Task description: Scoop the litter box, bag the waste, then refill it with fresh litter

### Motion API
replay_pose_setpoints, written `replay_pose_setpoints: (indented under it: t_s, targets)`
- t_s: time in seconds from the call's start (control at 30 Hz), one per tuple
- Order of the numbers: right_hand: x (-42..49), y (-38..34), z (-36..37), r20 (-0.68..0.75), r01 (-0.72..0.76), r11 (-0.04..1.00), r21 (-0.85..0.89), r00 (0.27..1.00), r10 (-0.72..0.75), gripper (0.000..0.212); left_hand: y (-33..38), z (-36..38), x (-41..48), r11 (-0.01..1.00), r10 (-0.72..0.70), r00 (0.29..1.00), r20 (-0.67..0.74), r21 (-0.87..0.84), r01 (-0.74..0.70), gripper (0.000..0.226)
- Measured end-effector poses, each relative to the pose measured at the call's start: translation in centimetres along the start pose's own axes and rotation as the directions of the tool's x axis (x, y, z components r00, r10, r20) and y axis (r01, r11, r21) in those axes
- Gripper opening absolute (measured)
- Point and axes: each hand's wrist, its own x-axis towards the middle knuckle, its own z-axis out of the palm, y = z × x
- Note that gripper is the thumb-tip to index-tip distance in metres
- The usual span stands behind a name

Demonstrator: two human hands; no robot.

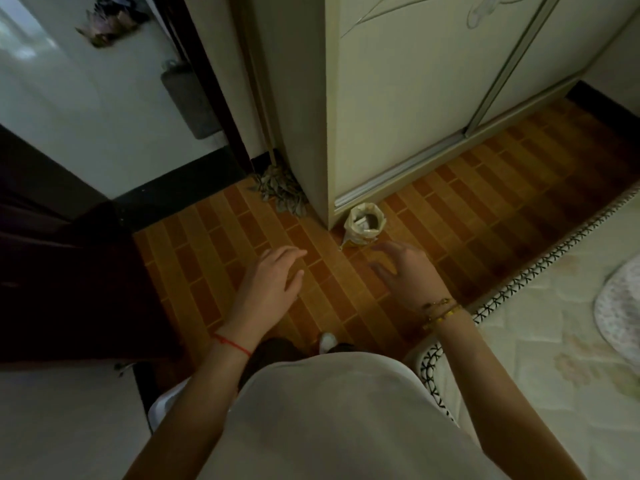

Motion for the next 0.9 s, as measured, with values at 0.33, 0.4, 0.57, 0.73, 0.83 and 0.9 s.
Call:
replay_pose_setpoints:
  t_s: [0.33,0.4,0.57,0.73,0.83,0.9]
  targets:
    - [9.8,6.8,-0.2,0.008,-0.194,0.979,0.059,0.981,0.194,0.030,0.8,2.7,14.3,0.999,0.049,0.991,0.124,0.018,-0.052,0.037]
    - [11.9,7.9,-0.3,0.008,-0.227,0.972,0.057,0.974,0.227,0.031,0.9,3.3,17.7,0.996,0.083,0.987,0.136,0.028,-0.088,0.035]
    - [17.5,10.6,-0.4,0.020,-0.302,0.951,0.070,0.953,0.301,0.031,0.9,5.3,26.3,0.988,0.129,0.973,0.189,0.054,-0.141,0.034]
    - [23.4,13.6,-0.4,0.042,-0.362,0.925,0.115,0.932,0.359,0.030,0.5,7.5,34.1,0.986,0.129,0.958,0.256,0.068,-0.150,0.035]
    - [27.0,15.5,0.2,0.047,-0.400,0.904,0.152,0.916,0.398,0.027,-0.1,9.3,38.3,0.989,0.102,0.945,0.310,0.070,-0.130,0.031]
    - [29.3,17.4,1.2,0.059,-0.429,0.890,0.157,0.903,0.425,0.027,-0.5,10.7,40.8,0.993,0.079,0.940,0.332,0.062,-0.105,0.027]
